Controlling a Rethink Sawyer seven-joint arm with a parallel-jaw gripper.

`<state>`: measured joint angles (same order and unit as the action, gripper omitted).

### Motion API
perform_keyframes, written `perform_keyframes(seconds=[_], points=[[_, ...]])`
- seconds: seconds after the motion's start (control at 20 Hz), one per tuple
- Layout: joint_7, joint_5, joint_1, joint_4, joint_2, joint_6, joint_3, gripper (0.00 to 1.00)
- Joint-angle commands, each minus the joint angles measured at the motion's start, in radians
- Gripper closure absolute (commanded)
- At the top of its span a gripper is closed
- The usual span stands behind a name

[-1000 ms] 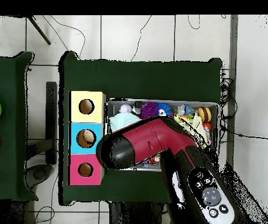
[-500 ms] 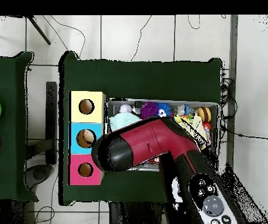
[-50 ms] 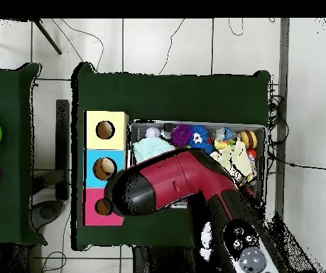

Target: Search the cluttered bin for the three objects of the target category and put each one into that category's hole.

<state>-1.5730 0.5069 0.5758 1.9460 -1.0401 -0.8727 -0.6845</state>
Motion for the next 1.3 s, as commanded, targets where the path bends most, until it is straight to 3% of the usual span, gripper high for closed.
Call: perform_keyframes(seconds=[0.05,0.75,1.3], points=[[0.053,-0.024,-0.017,0.11,-0.015,-0.051,-0.013,1.0],[-0.097,-0.051,-0.104,0.188,-0.053,0.035,0.049,1.0],[-0.163,-0.082,-0.17,0.225,-0.07,0.084,0.102,1.0]])
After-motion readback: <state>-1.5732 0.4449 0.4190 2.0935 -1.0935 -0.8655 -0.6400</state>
